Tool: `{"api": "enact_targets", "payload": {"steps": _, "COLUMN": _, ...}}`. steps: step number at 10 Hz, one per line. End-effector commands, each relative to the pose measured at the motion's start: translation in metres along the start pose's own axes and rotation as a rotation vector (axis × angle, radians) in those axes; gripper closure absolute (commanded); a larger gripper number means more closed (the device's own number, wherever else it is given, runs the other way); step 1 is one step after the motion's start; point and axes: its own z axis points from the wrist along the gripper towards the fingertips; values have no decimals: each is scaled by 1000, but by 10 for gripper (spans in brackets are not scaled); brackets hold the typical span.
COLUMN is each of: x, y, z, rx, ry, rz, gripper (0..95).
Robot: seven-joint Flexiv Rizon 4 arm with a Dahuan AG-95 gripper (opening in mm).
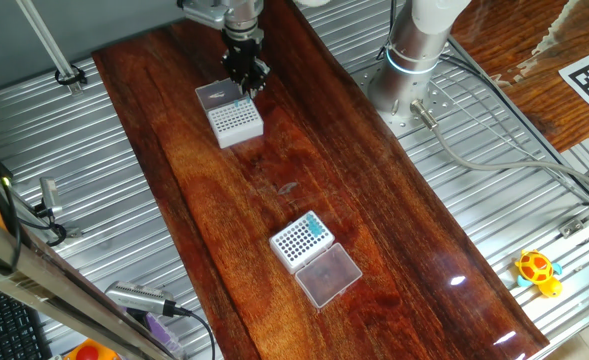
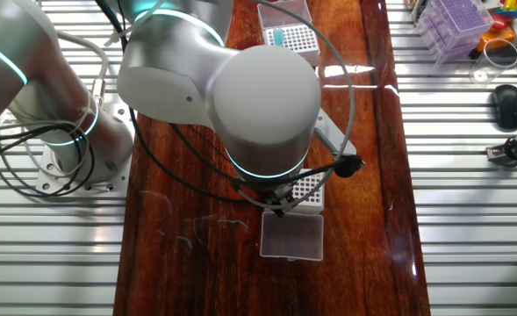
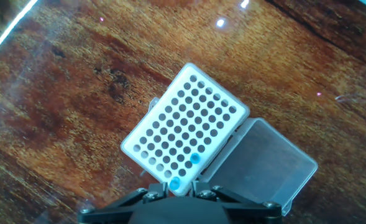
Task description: Transfer all medium pipette tips from one holder to another
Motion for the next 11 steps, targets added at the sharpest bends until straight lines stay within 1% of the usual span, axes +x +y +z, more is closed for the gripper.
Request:
{"api": "enact_targets", "payload": {"steps": 1, "x": -1, "y": 0, "z": 1, "rx": 2, "ry": -1, "rz": 0, "gripper": 760}}
{"api": "enact_targets", "payload": {"steps": 4, "x": -6, "y": 3, "z": 7, "rx": 10, "ry": -7, "rz": 1, "gripper": 760}}
{"api": "enact_targets", "payload": {"steps": 6, "x": -7, "y": 4, "z": 11, "rx": 15, "ry": -12, "rz": -7, "gripper": 760}}
{"api": "enact_targets", "payload": {"steps": 7, "x": -7, "y": 4, "z": 12, "rx": 17, "ry": -15, "rz": -8, "gripper": 950}}
{"api": "enact_targets", "payload": {"steps": 9, "x": -7, "y": 4, "z": 13, "rx": 21, "ry": -20, "rz": -15, "gripper": 950}}
{"api": "enact_targets", "payload": {"steps": 11, "x": -7, "y": 3, "z": 8, "rx": 22, "ry": -18, "rz": -15, "gripper": 950}}
